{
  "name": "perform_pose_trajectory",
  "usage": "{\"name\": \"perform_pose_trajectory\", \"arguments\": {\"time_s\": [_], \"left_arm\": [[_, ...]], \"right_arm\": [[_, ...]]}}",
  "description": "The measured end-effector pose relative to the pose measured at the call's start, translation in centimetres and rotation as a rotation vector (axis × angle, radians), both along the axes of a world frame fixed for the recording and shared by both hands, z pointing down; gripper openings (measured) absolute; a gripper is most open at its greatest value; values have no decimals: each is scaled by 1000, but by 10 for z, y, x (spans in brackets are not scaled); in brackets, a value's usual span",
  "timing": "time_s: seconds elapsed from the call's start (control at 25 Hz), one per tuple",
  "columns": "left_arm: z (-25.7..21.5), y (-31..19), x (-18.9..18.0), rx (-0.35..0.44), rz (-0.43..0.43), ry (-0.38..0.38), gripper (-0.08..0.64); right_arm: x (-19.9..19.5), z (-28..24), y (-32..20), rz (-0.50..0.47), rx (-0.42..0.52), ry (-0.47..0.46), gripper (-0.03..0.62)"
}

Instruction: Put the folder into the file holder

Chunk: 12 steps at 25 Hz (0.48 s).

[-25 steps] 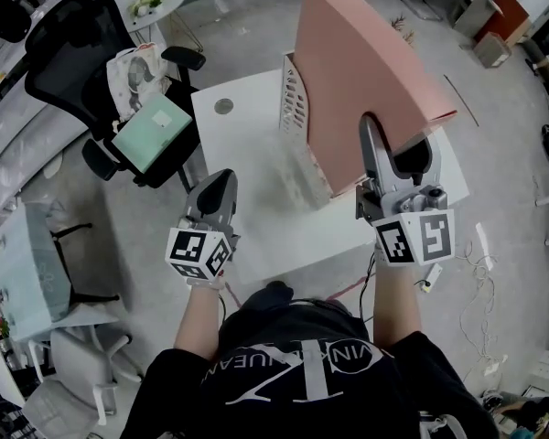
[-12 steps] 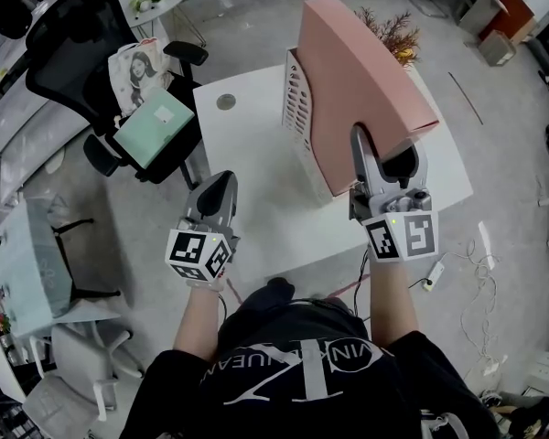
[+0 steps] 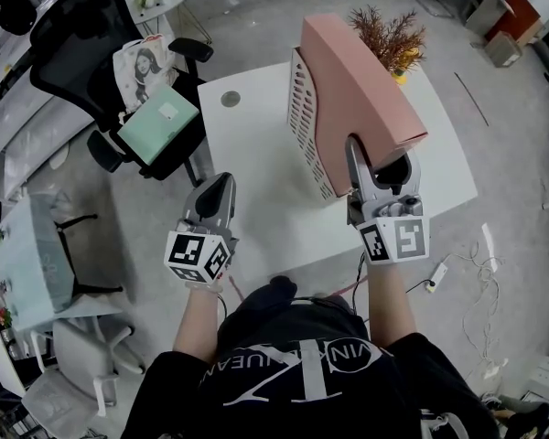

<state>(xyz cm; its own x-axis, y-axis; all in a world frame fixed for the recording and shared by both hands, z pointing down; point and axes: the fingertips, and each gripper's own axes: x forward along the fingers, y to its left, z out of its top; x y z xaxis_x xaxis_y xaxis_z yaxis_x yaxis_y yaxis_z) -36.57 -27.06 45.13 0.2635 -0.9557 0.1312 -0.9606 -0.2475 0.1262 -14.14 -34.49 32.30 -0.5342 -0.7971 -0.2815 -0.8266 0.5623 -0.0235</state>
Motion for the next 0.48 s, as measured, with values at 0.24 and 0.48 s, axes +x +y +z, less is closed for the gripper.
{"name": "perform_pose_trajectory", "arguments": {"time_s": [0.24,0.48], "left_arm": [[5,2,5,-4,4,-1,0],[4,3,7,-5,3,2,0]], "right_arm": [[-1,20,0,-1,-25,25,298],[-1,32,0,2,-51,53,297]]}}
